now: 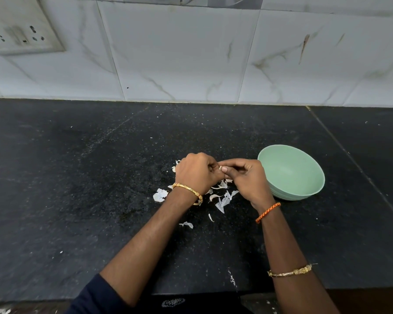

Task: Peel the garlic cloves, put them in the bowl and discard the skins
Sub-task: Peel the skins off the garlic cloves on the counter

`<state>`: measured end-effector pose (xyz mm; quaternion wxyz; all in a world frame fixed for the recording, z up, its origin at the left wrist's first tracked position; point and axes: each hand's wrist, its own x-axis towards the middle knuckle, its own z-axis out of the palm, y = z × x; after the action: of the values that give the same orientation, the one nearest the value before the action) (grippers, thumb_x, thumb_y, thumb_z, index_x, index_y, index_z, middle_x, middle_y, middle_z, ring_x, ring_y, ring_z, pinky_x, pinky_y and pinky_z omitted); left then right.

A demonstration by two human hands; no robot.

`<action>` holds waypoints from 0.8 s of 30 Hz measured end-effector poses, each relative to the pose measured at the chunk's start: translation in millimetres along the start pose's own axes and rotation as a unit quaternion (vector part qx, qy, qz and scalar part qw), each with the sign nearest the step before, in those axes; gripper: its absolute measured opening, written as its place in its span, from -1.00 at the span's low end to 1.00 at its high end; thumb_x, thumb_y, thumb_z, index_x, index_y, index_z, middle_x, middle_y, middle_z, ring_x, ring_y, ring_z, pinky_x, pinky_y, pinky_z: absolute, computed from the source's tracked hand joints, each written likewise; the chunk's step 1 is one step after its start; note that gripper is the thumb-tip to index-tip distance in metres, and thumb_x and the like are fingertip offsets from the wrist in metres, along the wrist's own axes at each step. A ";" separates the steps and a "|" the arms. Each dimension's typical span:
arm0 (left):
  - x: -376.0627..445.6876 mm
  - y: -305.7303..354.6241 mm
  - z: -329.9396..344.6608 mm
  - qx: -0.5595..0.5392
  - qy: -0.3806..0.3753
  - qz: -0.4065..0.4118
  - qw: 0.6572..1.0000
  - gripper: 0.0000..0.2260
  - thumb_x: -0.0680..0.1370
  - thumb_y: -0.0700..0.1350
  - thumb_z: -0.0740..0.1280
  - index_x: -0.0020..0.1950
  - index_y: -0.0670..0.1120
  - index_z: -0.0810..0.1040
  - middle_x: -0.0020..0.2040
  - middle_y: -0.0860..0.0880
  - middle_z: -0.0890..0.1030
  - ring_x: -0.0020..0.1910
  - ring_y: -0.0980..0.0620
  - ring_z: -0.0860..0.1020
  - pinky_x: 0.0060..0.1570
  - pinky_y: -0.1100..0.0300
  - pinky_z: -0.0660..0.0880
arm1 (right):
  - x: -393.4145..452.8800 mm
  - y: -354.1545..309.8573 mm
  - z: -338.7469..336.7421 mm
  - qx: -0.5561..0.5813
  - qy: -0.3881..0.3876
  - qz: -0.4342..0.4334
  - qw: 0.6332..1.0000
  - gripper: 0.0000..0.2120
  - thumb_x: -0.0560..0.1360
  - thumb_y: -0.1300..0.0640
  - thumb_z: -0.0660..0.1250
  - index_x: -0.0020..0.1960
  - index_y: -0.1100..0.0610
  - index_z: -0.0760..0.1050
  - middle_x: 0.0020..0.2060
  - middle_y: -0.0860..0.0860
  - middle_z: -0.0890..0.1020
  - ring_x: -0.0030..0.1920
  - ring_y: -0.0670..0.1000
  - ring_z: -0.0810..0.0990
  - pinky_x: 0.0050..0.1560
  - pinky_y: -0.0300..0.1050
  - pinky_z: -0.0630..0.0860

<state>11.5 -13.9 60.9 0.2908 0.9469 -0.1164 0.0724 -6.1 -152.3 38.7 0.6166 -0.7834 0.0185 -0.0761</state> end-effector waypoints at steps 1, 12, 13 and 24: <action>0.2 -0.8 -0.3 -0.009 0.000 -0.001 1.000 -0.77 0.40 0.17 0.44 -0.17 0.01 0.67 -0.21 0.02 0.66 -0.14 0.02 0.59 -0.27 0.22 0.36 | 0.1 -0.5 -0.4 -0.003 0.002 -0.004 1.000 -0.81 0.48 0.37 0.37 -0.09 0.12 0.67 -0.18 -0.01 0.71 -0.15 -0.04 0.70 -0.09 -0.24 0.61; 10.4 -20.9 2.9 -0.340 -0.091 -0.056 0.934 -0.96 0.48 -0.21 0.39 -0.18 -0.12 0.59 -0.28 0.00 0.55 -0.39 0.24 0.44 -0.28 0.36 0.40 | -2.9 -6.7 -4.8 0.106 0.000 0.021 0.994 -0.81 0.47 0.40 0.36 -0.08 0.14 0.64 -0.20 0.05 0.70 -0.23 -0.04 0.69 -0.13 -0.26 0.61; 10.7 -21.2 2.9 -0.357 -0.108 -0.053 0.926 -0.93 0.48 -0.23 0.40 -0.15 -0.09 0.55 -0.26 0.01 0.55 -0.40 0.27 0.44 -0.30 0.40 0.39 | -2.8 -7.0 -4.9 0.105 -0.002 0.021 0.994 -0.81 0.47 0.40 0.36 -0.08 0.14 0.63 -0.21 0.04 0.70 -0.23 -0.05 0.69 -0.14 -0.27 0.61; 10.4 -25.7 14.1 -0.370 -0.145 -0.014 0.917 -0.62 0.52 -0.29 0.35 -0.08 0.05 0.16 -0.21 0.01 0.53 -0.32 0.04 0.41 -0.34 0.29 0.35 | -4.2 -10.2 -5.3 0.076 -0.037 0.034 0.996 -0.85 0.47 0.40 0.36 -0.09 0.19 0.63 -0.23 0.03 0.69 -0.24 -0.08 0.69 -0.18 -0.31 0.59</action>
<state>29.2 -3.1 37.7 0.6015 0.7732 -0.1627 -0.1178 -11.7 -154.5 49.5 0.6770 -0.7353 0.0167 -0.0268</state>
